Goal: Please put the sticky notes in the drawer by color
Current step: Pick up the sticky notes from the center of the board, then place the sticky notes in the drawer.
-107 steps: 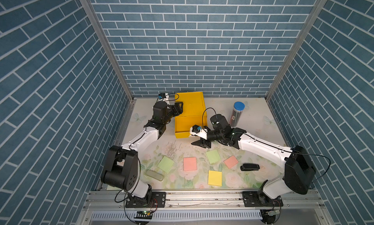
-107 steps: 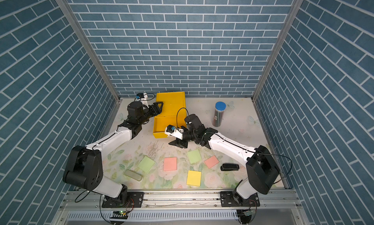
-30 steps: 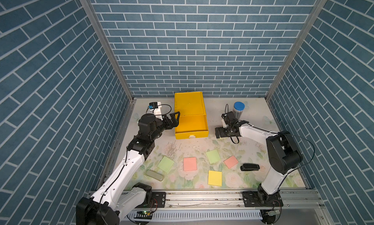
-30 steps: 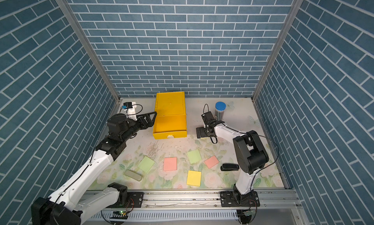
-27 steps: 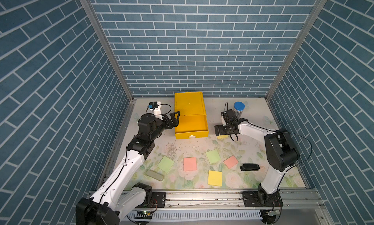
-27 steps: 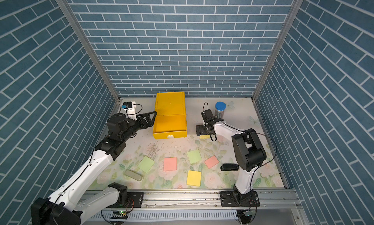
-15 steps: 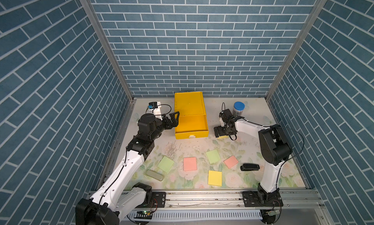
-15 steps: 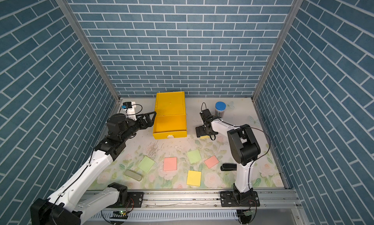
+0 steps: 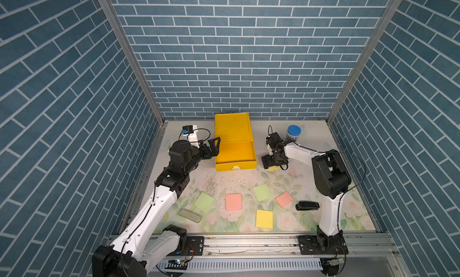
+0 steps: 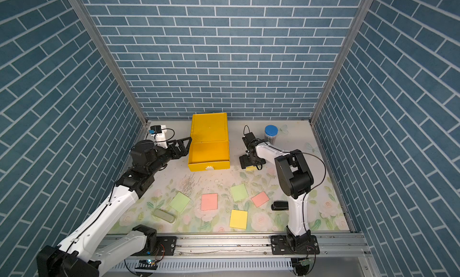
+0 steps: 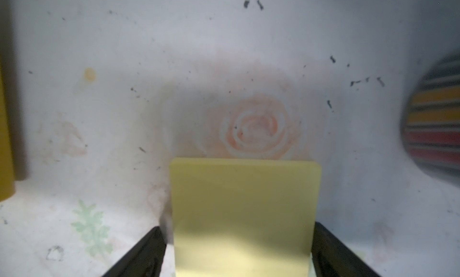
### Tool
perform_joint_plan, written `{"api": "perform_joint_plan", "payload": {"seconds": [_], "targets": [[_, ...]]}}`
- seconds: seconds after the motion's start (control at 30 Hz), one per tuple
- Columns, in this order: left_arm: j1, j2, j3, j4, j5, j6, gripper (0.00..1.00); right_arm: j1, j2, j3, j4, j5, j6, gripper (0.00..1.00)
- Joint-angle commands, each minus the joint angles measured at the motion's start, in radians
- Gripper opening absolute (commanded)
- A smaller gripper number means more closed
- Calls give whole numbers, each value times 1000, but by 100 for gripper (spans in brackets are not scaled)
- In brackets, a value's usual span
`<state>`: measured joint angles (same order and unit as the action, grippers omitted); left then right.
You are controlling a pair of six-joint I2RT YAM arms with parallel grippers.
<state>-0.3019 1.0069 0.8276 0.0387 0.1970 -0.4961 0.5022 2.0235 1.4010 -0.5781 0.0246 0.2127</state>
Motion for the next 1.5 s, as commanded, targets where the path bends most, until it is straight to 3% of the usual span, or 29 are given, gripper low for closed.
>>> {"api": "perform_joint_plan", "payload": {"seconds": [0.0, 0.1, 0.3, 0.5, 0.9, 1.17, 1.33, 1.47], "targets": [[-5, -12, 1, -4, -11, 19, 100, -2, 43, -12, -90, 21, -26, 88], [-6, -16, -2, 7, -5, 11, 100, -13, 47, -16, -90, 10, -28, 80], [-6, -13, -10, 13, 9, 2, 100, -19, 16, -28, -53, 10, -33, 77], [-8, -2, -1, 5, 14, 0, 100, -19, -51, 13, -69, 11, -33, 82], [-12, 3, -14, 10, 19, -12, 100, 3, -320, 112, -181, -45, -11, 79], [-12, 11, -4, 3, 71, -54, 100, 172, -415, 325, -294, -38, 25, 78], [-11, -13, -10, -34, 45, -66, 100, 279, -376, 456, -316, -70, 67, 75], [-11, -32, -26, -33, 22, -72, 100, 363, -320, 446, -246, -142, 90, 75]]}}
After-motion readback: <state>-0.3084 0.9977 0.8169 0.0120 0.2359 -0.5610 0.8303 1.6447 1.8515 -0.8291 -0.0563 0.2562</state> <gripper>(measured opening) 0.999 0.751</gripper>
